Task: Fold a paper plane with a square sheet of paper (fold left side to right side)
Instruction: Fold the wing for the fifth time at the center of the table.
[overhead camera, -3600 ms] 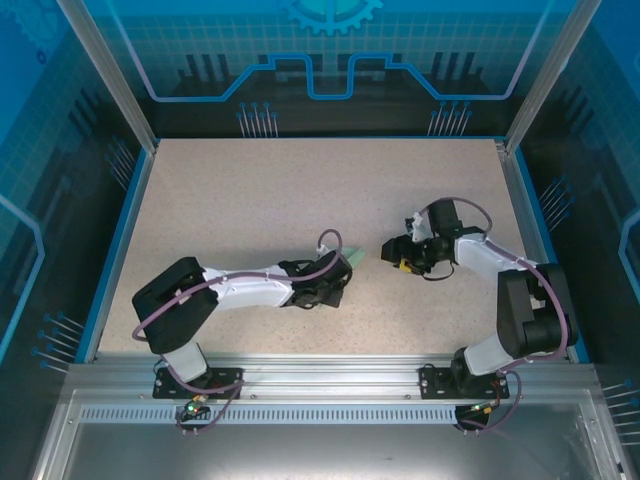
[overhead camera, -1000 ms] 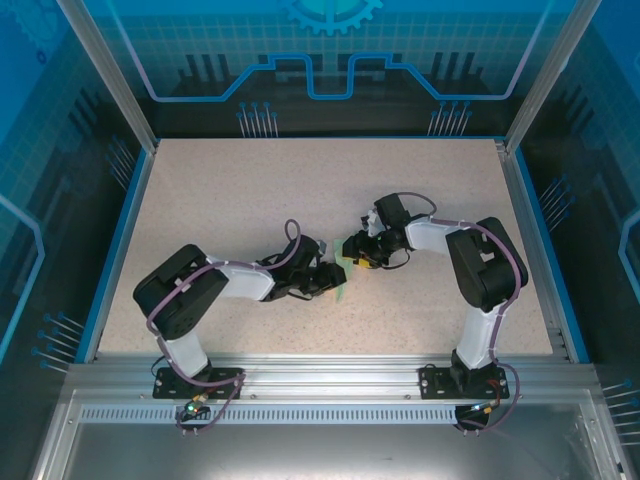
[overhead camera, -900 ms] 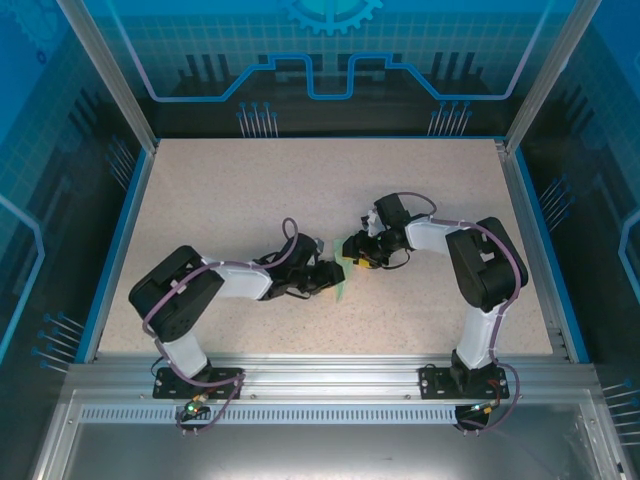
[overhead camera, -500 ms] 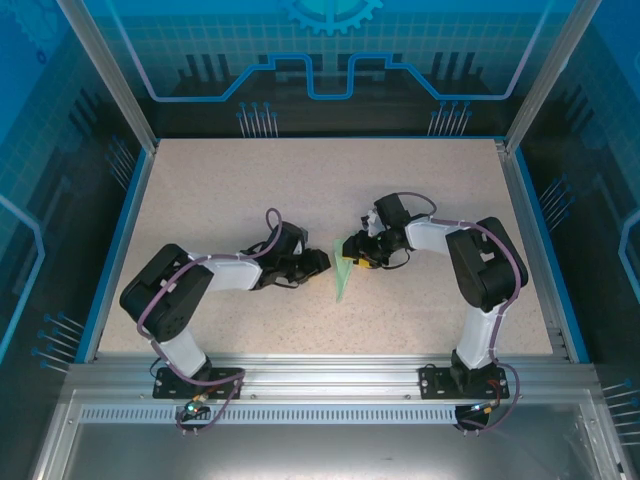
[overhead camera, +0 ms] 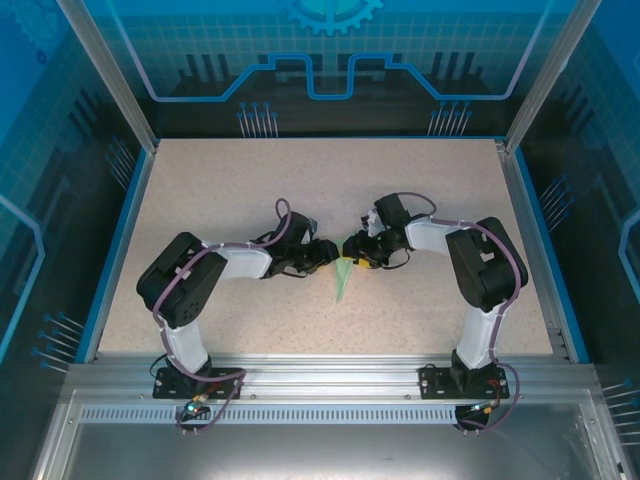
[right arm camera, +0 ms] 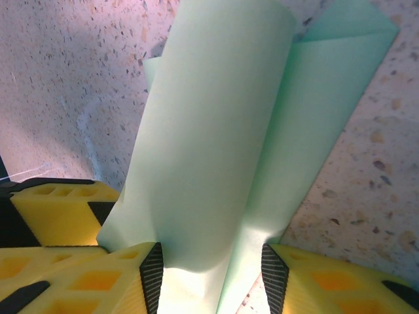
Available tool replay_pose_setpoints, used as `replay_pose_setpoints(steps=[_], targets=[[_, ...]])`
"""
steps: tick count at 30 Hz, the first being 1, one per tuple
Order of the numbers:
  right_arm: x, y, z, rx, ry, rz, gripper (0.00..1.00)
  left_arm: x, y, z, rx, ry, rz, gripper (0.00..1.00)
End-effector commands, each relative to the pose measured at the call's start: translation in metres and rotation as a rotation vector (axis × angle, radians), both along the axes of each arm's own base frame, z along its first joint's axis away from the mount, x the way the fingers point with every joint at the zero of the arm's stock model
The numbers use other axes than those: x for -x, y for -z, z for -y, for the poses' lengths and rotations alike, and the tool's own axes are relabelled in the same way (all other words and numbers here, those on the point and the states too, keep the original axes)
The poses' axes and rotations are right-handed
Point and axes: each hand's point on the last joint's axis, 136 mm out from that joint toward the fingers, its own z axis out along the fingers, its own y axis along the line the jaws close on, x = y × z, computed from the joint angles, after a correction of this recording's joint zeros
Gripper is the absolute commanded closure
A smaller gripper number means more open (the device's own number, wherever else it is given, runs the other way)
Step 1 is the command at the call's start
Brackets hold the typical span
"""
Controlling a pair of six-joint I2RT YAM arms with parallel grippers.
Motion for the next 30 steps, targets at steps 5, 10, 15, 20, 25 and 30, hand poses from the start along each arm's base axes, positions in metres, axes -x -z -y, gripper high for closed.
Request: replay_pose_setpoints(steps=[5,10,15,20,25,30], targets=[[0.027,0.038,0.011,0.114,-0.009,-0.111,0.53,-0.013,-0.007,0.011,0.031,0.032,0.023,0.68],[0.027,0.039,0.011,0.121,-0.017,-0.116,0.53,-0.018,-0.006,0.014,0.024,0.043,0.027,0.81],[0.027,0.039,0.012,0.126,-0.024,-0.11,0.52,-0.022,0.001,0.016,0.01,0.058,0.022,0.89],[0.029,0.039,0.014,0.135,-0.032,-0.112,0.52,-0.024,0.008,0.019,0.01,0.079,0.02,0.93],[0.03,0.04,0.015,0.138,-0.033,-0.112,0.52,-0.027,0.01,0.024,0.025,0.106,0.026,0.94],[0.029,0.037,0.016,0.137,-0.034,-0.102,0.52,-0.023,0.01,0.027,0.052,0.122,0.02,0.94]])
